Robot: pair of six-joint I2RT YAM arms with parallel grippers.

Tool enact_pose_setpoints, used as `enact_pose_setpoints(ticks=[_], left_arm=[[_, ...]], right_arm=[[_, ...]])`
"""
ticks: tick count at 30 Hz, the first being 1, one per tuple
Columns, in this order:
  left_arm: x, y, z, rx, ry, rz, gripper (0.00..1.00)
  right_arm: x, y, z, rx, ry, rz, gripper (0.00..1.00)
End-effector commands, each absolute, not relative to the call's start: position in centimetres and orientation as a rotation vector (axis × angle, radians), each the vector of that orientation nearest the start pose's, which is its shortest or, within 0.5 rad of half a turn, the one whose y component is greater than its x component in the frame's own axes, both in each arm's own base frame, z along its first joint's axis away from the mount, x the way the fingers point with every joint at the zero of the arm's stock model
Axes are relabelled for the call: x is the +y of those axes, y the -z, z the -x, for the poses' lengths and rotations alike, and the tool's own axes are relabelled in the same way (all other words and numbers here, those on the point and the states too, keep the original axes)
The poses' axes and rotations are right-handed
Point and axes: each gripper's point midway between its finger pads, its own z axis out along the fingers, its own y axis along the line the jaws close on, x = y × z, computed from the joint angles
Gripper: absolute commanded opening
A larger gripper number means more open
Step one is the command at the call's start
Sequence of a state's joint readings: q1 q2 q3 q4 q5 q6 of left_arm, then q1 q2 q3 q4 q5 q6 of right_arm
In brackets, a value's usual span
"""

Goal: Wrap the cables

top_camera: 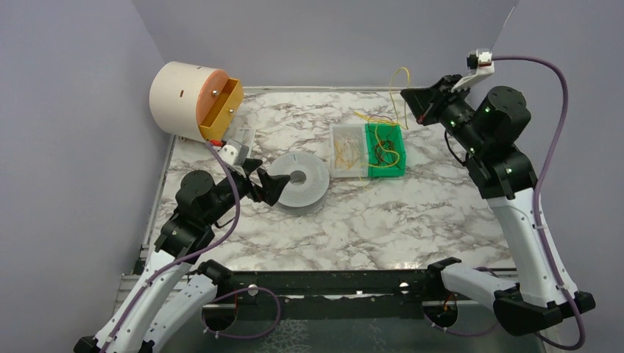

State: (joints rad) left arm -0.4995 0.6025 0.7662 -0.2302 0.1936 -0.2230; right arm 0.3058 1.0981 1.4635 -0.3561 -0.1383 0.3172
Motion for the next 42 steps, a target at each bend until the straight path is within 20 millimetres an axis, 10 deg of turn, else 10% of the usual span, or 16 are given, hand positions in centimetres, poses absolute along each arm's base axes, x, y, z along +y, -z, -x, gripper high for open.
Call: enact_pose_setpoints(ticks=[1,21,42], left_arm=[[-18.9,-30.2,-21.2,1.622,0.807,-0.488,0.99],[-25.3,-30.6,-15.3,1.545,1.377,-0.822,0.99],[-30.7,-28.9,-11.2,1.547,1.495,-1.035,0.93]], right_arm=[[16.5,-46.4,-28.1,1.561,-0.752,0.301,0.01],[20.3,-41.8,-17.0,1.625,-1.185,0.677,0.01],[21.8,-38.8,-14.4,1.765,-1.556,0.574,0.01]])
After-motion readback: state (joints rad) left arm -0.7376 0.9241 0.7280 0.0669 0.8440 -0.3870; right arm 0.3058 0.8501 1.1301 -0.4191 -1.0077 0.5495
